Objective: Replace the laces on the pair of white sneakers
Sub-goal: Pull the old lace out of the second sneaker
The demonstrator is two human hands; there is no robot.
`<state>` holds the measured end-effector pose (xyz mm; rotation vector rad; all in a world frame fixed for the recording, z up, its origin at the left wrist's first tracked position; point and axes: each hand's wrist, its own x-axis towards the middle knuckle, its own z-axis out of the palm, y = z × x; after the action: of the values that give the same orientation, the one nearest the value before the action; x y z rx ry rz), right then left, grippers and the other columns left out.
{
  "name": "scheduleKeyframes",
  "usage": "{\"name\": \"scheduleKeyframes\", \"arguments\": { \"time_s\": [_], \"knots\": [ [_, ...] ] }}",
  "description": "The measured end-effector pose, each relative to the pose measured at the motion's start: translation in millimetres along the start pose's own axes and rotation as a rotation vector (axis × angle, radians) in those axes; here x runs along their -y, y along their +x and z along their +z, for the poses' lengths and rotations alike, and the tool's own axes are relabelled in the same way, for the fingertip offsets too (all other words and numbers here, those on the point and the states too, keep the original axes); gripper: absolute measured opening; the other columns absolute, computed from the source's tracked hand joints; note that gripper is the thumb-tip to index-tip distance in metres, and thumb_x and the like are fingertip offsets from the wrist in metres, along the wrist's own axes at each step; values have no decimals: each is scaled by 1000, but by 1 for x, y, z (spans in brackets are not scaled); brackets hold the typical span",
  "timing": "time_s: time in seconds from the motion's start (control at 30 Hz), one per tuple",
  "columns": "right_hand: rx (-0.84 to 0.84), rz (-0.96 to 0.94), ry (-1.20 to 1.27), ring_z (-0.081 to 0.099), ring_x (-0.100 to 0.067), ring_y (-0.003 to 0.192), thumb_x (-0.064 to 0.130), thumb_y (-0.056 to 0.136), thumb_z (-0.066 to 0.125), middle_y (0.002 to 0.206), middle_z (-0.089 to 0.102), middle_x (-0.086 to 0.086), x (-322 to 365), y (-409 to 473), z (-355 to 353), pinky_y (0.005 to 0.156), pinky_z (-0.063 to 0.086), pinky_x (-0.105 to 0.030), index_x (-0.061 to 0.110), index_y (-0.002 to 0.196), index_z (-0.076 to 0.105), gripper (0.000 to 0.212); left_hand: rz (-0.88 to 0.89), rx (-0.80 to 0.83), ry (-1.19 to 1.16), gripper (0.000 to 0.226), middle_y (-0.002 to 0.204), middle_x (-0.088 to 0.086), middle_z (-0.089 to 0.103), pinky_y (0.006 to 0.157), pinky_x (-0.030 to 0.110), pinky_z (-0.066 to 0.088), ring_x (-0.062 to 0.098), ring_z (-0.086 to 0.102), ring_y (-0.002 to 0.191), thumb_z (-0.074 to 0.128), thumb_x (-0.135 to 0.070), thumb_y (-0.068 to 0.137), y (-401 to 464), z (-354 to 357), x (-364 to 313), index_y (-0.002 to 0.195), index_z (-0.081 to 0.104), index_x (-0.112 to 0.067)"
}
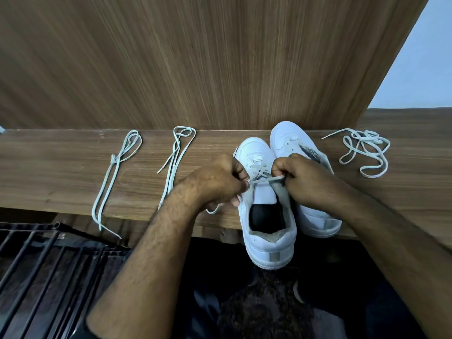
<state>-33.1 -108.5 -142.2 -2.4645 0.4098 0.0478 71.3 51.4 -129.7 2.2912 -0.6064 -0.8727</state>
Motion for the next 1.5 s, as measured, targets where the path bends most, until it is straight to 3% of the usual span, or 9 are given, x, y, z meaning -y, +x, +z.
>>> {"name": "scheduleKeyframes", "arguments": {
  "time_s": [0.2,0.4,0.47,0.57,0.63,0.83,1.23,1.33,1.5],
  "knots": [
    [-381,-157,-282,54,-24,94,19,85,45,94,54,3,8,-5,5,84,41,-41,28,79,67,25,-69,19,-93,9,81,15,75,70,44,43,30,67,76,63,-11,93,4,2,6,90,69,-16],
    [-228,-182,-490,52,-20,105,43,99,44,107,54,5,16,0,31,93,32,-42,24,92,70,33,-52,9,-98,13,74,1,67,54,23,41,11,65,65,59,-5,96,-2,-2,2,97,71,-9],
    [-228,-191,-168,56,-13,98,32,99,52,101,57,8,12,4,33,91,39,-40,25,86,70,23,-58,0,-93,19,76,2,66,51,22,38,15,63,67,55,2,94,-3,-2,1,89,69,-11],
    [-205,-48,897,63,-10,73,24,103,51,81,69,2,24,0,18,74,54,-32,20,80,64,27,-54,-2,-95,25,75,3,64,43,19,36,13,60,60,49,9,93,-4,-1,-1,87,65,-10],
    [-205,7,1167,56,-13,59,29,106,45,65,60,-1,28,-3,9,63,51,-27,14,80,56,32,-46,3,-95,25,71,0,60,38,14,37,9,57,57,48,10,94,-3,0,-1,88,63,-9],
    [-260,-221,-113,60,-17,78,30,98,57,93,61,10,26,-6,28,64,39,-33,23,95,37,22,-13,22,-22,22,84,3,64,41,13,38,9,59,59,53,-5,100,0,0,4,84,59,-19],
    [-359,-344,-424,48,-18,89,21,86,64,75,55,14,19,2,36,75,15,-32,31,85,43,23,7,19,8,15,93,12,65,38,9,37,14,61,64,54,0,97,7,2,8,100,60,-12],
    [-274,-314,-204,51,-16,99,18,93,59,83,58,14,16,4,35,84,27,-35,30,93,49,15,-7,22,30,14,93,11,67,39,9,37,17,63,68,54,-1,96,8,3,8,100,61,-13],
    [-33,-296,841,66,-11,80,8,103,49,86,61,4,27,-2,22,79,53,-27,19,97,51,13,-3,23,43,18,93,11,66,39,9,37,19,63,70,53,1,96,8,3,6,95,59,-16]
  ]
}}
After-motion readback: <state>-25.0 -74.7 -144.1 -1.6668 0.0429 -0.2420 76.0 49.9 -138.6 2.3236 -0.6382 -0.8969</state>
